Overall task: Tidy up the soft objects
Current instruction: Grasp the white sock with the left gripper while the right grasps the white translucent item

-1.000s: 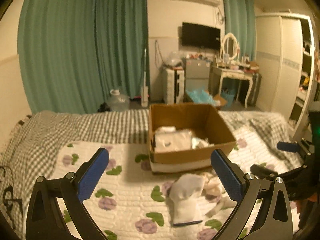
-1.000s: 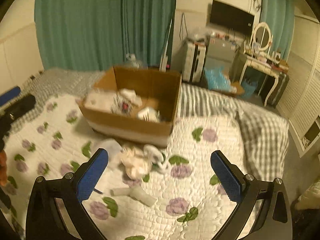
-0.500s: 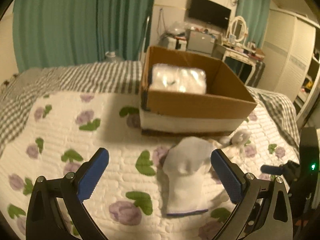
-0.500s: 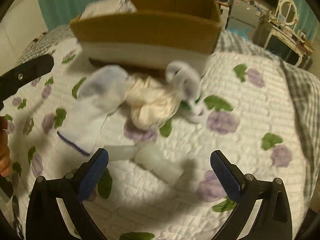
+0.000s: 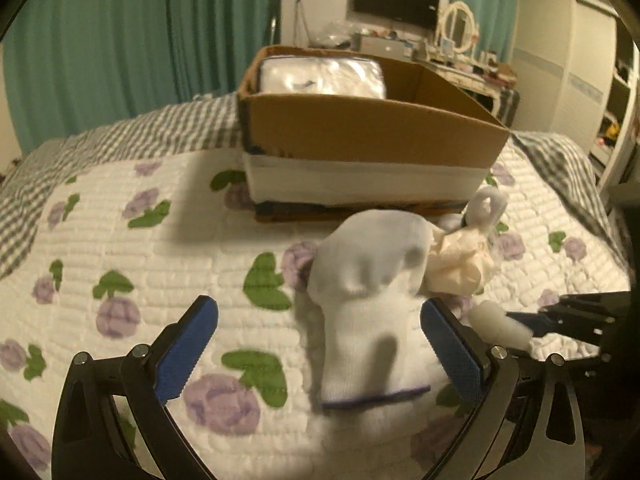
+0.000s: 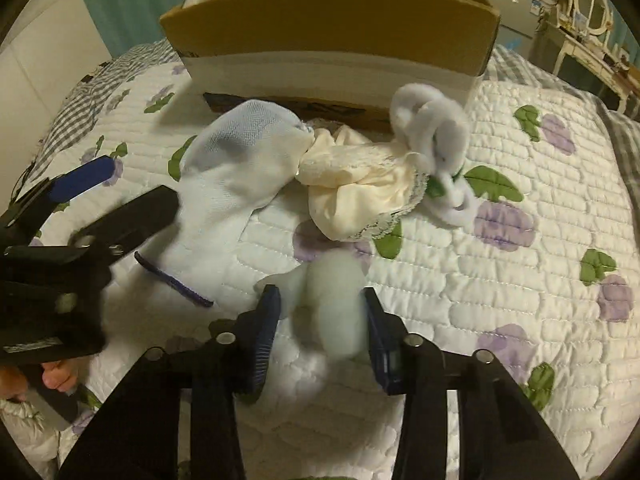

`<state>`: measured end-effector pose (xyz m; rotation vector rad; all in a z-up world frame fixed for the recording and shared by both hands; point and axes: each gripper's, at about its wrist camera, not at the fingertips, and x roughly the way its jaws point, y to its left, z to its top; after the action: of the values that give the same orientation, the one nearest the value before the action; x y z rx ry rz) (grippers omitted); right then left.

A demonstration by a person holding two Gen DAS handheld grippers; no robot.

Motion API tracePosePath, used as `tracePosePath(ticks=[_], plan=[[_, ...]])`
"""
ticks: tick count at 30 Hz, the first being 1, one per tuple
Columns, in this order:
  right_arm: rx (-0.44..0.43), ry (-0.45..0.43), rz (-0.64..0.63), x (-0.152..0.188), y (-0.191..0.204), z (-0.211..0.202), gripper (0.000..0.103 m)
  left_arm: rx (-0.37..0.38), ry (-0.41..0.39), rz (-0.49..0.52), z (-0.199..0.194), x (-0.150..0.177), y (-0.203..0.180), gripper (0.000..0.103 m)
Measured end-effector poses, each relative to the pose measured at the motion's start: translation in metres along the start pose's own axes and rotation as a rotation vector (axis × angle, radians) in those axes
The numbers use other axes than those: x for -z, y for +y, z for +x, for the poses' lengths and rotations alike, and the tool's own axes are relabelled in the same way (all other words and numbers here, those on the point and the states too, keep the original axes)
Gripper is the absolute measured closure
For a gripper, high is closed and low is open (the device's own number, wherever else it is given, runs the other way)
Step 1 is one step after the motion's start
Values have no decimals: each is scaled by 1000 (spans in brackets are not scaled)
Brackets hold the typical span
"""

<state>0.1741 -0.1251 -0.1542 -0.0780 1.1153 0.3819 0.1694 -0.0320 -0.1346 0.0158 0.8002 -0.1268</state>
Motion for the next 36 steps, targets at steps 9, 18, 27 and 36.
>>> tracePosePath(ticks=[9, 18, 27, 36], plan=[[23, -84, 52, -1, -19, -24, 97, 35, 28, 46, 28, -7, -14, 9], [-21, -65, 153, 2, -34, -23, 39, 46, 56, 54, 40, -4, -10, 32], [-44, -60, 208, -11, -43, -1, 40, 96, 50, 90, 30, -3, -11, 56], [-69, -109, 128, -7, -21, -22, 78, 120, 25, 98, -1, 2, -9, 57]])
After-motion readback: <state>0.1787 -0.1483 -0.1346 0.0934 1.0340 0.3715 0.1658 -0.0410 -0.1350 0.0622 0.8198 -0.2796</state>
